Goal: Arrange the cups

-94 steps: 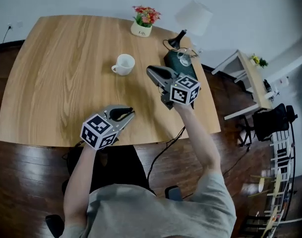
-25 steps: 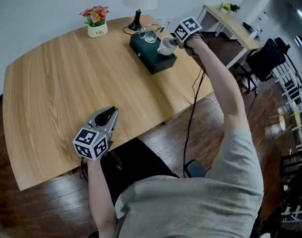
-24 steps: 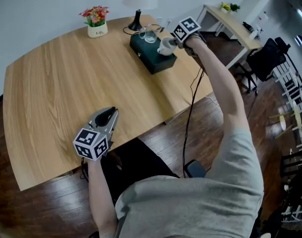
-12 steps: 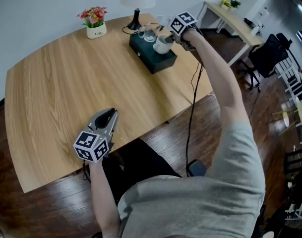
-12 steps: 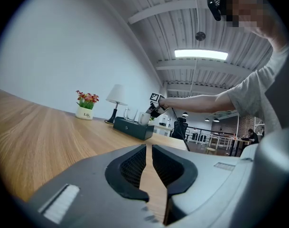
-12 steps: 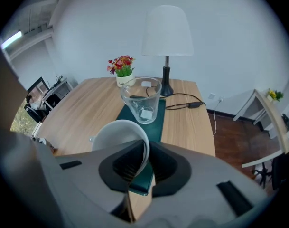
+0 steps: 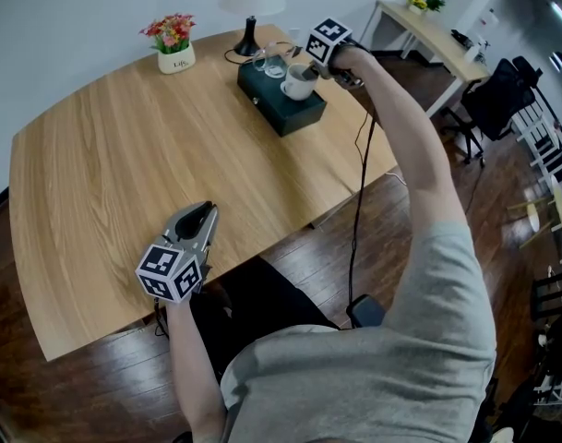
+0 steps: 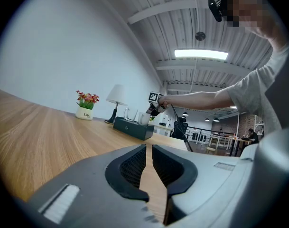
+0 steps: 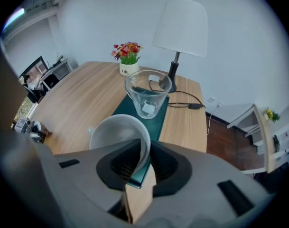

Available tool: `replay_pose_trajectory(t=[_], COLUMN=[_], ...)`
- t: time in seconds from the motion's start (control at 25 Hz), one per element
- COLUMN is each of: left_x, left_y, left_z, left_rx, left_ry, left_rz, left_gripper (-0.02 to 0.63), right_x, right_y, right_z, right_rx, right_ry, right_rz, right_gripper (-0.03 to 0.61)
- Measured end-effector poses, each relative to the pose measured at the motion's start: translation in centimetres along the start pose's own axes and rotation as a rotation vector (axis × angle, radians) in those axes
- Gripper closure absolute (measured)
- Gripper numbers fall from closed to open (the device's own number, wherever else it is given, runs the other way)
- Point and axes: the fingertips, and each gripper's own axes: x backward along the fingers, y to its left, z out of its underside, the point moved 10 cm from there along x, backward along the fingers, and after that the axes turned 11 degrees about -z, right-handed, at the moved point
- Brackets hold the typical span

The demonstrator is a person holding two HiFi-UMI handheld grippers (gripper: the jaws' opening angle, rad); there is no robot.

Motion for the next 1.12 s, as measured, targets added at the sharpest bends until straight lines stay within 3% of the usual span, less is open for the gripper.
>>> replay_pose_trajectory(t=[0.48,1.12], left_x=[0.1,0.0], left_y=[-0.1,-0.2], left_z=[-0.1,-0.1], left_rx=[-0.009,-0.013], left_ry=[0.002,0.004], left_rz=[-0.002,-0.004], left_gripper=[0.563,0.563], right_x=[0.5,0.8], right_y=[0.5,-0.1], right_z=[0.1,1.2], right_rx=[0.038,0.011], right_ry=[-0.031,-0.076], right_rz=[-0.027,-0.093], right_gripper=[0.494,0.483])
